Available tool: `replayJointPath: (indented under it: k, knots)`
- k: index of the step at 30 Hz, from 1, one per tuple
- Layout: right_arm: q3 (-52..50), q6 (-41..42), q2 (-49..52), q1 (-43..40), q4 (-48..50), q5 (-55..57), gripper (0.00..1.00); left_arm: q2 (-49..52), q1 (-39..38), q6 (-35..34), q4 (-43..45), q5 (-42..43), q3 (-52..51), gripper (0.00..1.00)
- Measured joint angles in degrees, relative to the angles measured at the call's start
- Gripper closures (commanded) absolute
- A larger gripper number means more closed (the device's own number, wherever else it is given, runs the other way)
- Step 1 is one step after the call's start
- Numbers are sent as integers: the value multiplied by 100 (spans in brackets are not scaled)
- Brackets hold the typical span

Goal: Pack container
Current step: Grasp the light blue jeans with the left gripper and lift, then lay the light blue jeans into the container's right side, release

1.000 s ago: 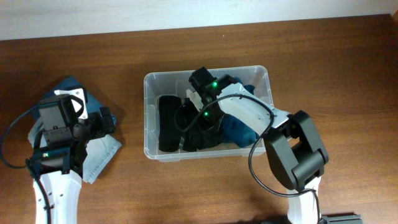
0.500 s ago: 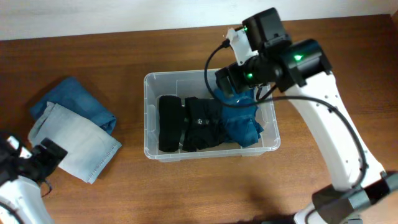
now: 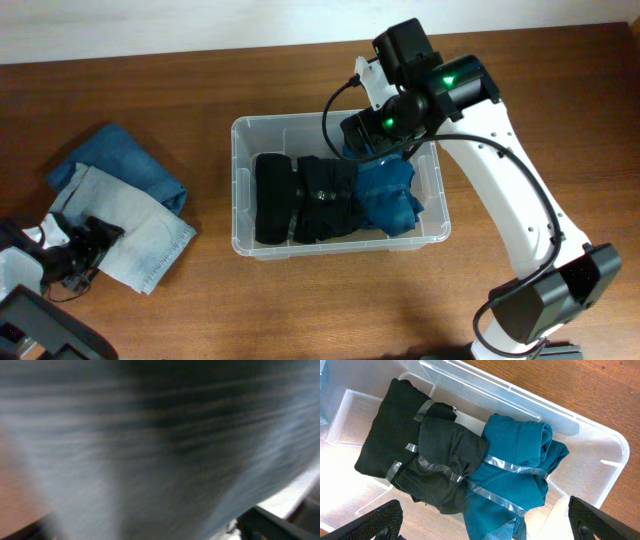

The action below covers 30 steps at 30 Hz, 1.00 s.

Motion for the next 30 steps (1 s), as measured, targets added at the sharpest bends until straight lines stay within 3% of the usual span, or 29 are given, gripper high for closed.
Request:
replayJointPath:
  k: [2, 4, 7, 12, 13, 14, 23, 26, 30]
  knots:
    - [0, 0, 0, 0, 2, 2, 1, 101, 2, 127, 20, 433, 0, 30]
    - [0, -4, 0, 0, -2, 2, 1, 107, 17, 221, -15, 610, 0, 54]
    - [0, 2, 0, 0, 0, 0, 1, 107, 24, 236, -175, 859, -4, 73]
    - [0, 0, 0, 0, 2, 0, 2, -59, 24, 273, -350, 1060, -7, 78]
    - [0, 0, 0, 0, 2, 0, 2, -160, 17, 271, -393, 1064, -7, 92]
    - [0, -2, 0, 0, 2, 0, 2, -328, 7, 271, -437, 1069, -20, 99]
    - [2, 4, 9, -33, -192, 295, 2, -1902, -127, 267, -577, 1600, -26, 99]
    - [92, 94, -120, -302, -428, 610, 1, -2612, -704, 136, -680, 1790, 251, 99]
    - [291, 380, -776, -1331, -516, 769, 2, -3241, -2090, -273, -417, 1832, 905, 99]
